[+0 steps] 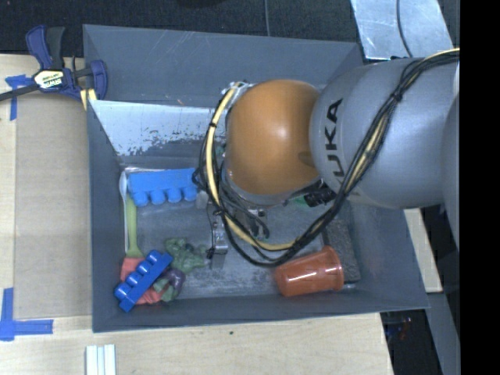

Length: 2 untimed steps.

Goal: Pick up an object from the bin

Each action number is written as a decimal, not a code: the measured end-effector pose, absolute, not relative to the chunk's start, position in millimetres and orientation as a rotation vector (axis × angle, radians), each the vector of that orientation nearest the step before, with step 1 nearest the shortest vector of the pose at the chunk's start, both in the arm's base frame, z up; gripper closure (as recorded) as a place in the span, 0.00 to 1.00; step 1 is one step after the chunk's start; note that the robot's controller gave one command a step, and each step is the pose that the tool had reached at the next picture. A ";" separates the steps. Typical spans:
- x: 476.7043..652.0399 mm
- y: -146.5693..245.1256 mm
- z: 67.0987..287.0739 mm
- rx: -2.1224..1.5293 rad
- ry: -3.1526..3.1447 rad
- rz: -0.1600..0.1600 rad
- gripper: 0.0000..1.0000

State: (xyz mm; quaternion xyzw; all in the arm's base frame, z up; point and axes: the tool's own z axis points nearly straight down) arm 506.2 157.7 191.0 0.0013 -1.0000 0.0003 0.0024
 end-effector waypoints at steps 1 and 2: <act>508.2 157.0 194.6 0.000 -3.144 -0.001 0.00; 505.4 186.5 148.1 0.287 -3.139 -0.002 0.00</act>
Offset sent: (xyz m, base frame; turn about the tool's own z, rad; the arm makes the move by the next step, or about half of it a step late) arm -0.0111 0.0746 -0.1210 -0.4504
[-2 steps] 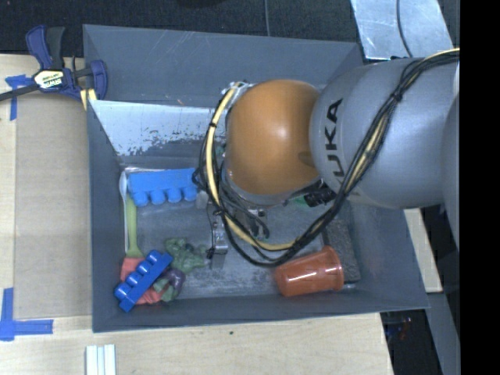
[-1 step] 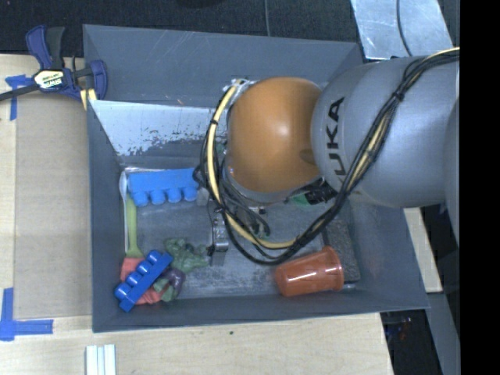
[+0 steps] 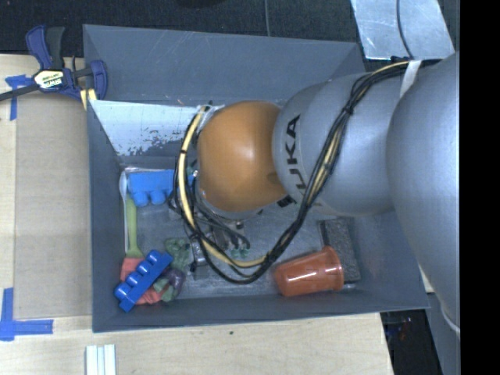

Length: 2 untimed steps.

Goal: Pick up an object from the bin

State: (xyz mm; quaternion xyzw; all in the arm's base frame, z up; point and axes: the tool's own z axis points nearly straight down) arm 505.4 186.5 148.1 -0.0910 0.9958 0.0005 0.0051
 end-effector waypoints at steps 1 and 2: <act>483.6 223.0 156.8 -0.454 3.101 0.003 0.00; 491.5 244.3 103.9 -0.833 3.027 0.001 0.00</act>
Offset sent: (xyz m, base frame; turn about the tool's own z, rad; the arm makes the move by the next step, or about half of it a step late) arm -0.0144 0.0591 -0.0457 -0.3550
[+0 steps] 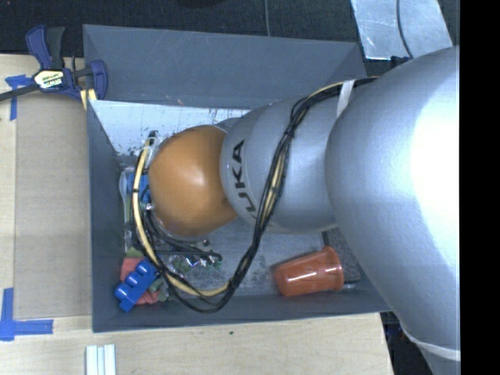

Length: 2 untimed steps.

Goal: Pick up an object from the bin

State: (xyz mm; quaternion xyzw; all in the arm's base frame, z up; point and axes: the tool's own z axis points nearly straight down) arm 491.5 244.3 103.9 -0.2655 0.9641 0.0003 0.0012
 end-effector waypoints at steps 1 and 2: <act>489.8 243.0 72.5 -1.008 2.969 0.001 0.00; 486.9 241.1 74.6 -1.389 2.808 0.001 1.00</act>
Offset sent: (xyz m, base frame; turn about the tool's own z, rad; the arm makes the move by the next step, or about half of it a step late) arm -0.0073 -0.0048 -0.0339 -0.3846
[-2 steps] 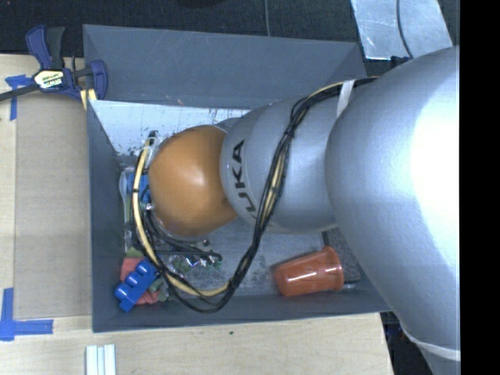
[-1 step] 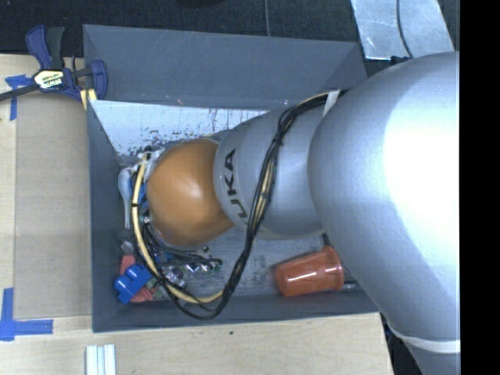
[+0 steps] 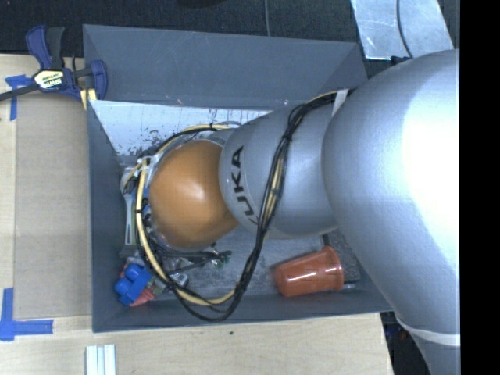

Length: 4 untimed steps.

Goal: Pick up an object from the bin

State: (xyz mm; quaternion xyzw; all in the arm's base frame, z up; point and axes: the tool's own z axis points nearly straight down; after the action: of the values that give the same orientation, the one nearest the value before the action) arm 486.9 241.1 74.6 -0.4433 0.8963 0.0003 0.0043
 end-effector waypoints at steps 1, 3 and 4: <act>486.9 241.2 74.7 -1.389 2.808 0.001 1.00; 487.5 240.5 97.0 -1.384 2.810 0.000 1.00; 486.2 240.7 126.3 -1.385 2.811 0.003 1.00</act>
Offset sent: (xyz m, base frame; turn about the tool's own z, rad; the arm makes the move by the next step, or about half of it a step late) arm 0.0000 -0.0001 0.0037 -0.0001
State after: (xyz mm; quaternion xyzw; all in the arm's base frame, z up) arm 486.2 240.7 126.3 -0.4420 0.8970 0.0010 0.0039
